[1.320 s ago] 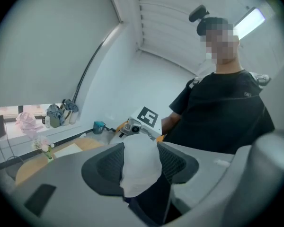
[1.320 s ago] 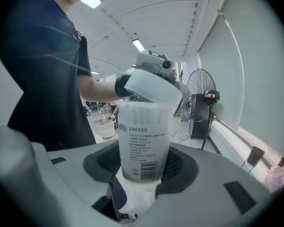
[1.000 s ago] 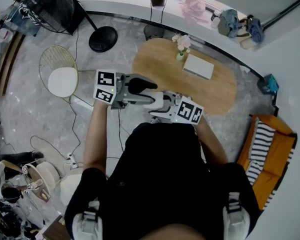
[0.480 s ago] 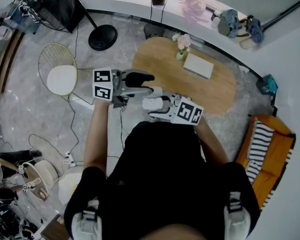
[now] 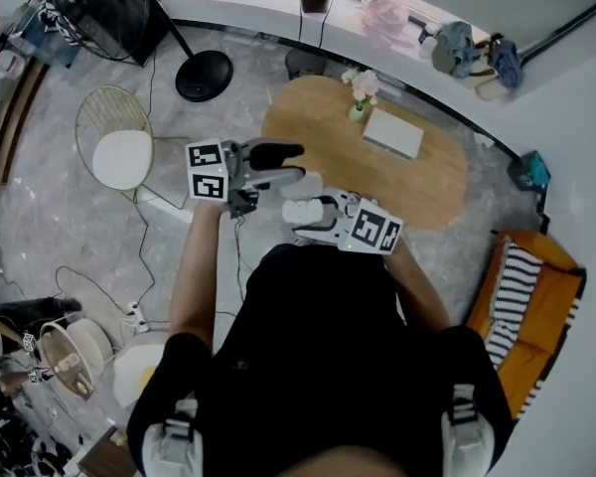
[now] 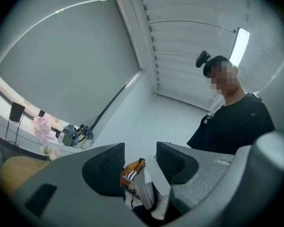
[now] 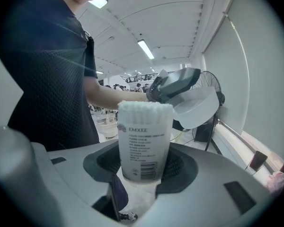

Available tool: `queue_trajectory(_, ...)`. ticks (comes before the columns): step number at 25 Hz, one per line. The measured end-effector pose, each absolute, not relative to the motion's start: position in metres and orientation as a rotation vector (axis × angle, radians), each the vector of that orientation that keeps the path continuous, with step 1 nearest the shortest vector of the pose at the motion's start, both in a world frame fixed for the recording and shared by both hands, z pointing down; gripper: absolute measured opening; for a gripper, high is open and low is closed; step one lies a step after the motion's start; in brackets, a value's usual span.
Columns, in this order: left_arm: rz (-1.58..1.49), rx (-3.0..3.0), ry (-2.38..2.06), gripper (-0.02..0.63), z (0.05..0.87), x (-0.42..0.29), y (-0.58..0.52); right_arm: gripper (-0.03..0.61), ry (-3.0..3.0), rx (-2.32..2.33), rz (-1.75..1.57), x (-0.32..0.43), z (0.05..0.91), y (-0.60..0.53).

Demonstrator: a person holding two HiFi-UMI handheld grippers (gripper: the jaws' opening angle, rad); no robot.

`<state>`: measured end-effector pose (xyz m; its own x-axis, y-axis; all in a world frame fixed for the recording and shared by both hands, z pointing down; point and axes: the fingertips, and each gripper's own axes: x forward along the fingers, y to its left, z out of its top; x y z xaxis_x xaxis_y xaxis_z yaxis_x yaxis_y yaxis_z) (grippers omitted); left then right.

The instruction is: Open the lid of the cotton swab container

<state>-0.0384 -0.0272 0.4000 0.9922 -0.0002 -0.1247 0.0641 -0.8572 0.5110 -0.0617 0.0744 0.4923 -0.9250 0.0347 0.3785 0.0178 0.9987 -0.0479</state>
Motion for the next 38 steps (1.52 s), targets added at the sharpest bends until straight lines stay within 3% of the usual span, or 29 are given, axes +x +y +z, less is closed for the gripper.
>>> queue_trajectory(10,-0.159,2.557,-0.066,0.204,0.42,-0.037,-0.038,0.198,-2.779,0.006,0.101,-0.061,0.492,0.075)
queue_trajectory(24,-0.458,2.558,-0.34,0.192,0.386,-0.078,-0.068,0.198,-2.836,0.143,0.192,-0.038,0.481,0.052)
queue_trajectory(26,-0.484,2.582,-0.393,0.165,0.384,-0.082,-0.066,0.199,-2.84,0.157,0.194,-0.037,0.48,0.05)
queue_trajectory(32,-0.52,2.633,-0.624,0.007,0.381,-0.098,-0.062,0.199,-2.845,0.177,0.184,-0.037,0.477,0.049)
queue_trajectory(38,-0.229,2.698,-0.758,0.001,0.42,-0.091,-0.048,0.199,-2.839,0.179,0.185,-0.035,0.48,0.051)
